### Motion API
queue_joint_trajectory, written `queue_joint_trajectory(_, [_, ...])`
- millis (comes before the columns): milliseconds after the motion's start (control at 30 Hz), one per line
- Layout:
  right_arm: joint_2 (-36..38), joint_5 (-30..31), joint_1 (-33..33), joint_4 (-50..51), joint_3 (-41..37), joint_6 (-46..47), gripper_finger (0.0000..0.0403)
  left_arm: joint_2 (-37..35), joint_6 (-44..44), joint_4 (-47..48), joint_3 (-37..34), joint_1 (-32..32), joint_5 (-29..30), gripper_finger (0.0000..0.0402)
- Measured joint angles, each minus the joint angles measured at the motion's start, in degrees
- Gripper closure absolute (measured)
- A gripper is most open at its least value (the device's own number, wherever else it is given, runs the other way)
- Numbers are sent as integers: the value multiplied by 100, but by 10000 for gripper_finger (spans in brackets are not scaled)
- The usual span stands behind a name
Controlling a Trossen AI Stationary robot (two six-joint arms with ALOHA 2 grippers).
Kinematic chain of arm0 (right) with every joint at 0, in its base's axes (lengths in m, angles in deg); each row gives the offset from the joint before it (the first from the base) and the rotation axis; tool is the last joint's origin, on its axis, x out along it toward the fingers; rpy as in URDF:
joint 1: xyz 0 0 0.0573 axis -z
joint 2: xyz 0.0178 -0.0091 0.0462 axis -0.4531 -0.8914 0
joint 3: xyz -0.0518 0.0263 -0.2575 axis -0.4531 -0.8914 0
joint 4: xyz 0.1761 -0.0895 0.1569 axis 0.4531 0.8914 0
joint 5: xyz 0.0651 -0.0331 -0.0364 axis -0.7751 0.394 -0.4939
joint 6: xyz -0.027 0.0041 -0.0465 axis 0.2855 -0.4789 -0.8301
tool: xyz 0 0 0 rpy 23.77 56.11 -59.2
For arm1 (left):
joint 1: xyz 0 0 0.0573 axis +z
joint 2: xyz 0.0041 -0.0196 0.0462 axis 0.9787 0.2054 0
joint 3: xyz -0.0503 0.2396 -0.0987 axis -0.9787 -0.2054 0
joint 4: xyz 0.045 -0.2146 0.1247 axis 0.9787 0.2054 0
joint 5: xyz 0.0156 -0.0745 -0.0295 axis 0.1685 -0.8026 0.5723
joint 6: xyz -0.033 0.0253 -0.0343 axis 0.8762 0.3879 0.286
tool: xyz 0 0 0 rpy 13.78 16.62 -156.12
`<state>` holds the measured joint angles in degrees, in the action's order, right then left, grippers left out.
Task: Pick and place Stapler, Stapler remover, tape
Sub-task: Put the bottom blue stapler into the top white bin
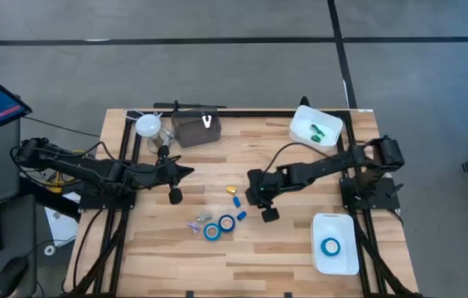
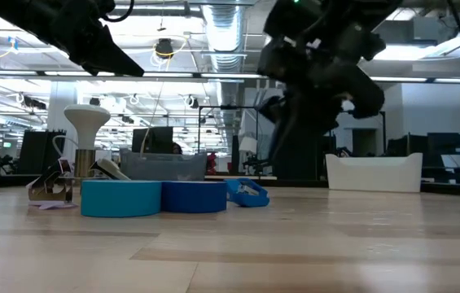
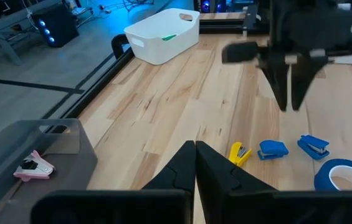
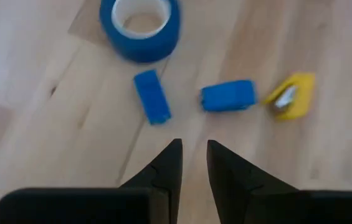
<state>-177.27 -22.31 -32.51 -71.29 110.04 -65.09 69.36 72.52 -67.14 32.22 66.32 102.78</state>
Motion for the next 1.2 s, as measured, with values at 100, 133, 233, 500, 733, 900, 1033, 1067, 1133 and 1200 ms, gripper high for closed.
queue_joint_trajectory(100, [-355,-35,-84,82,290,0,337,0,-1,27,2,0,0,399])
queue_joint_trajectory(133, [-433,-33,-108,142,356,-21,337,0,-1,21,2,-1,0,399])
queue_joint_trajectory(233, [-682,-36,-184,145,569,-156,337,0,-1,30,2,0,0,399])
queue_joint_trajectory(500, [-699,-98,-261,229,666,-339,335,0,1,28,2,-1,0,399])
queue_joint_trajectory(733, [-690,-117,-306,232,666,-367,286,0,1,23,2,-1,0,399])
queue_joint_trajectory(900, [-690,-116,-304,237,666,-385,254,0,1,23,2,0,0,399])
queue_joint_trajectory(1033, [-690,-117,-304,203,666,-387,253,0,1,20,2,0,0,399])
queue_joint_trajectory(1067, [-690,-117,-306,178,666,-387,254,0,1,20,2,-1,0,399])
queue_joint_trajectory(1133, [-690,-117,-304,113,666,-385,260,0,1,20,2,1,0,399])
queue_joint_trajectory(1200, [-690,-117,-304,73,666,-343,265,0,1,20,2,0,0,399])
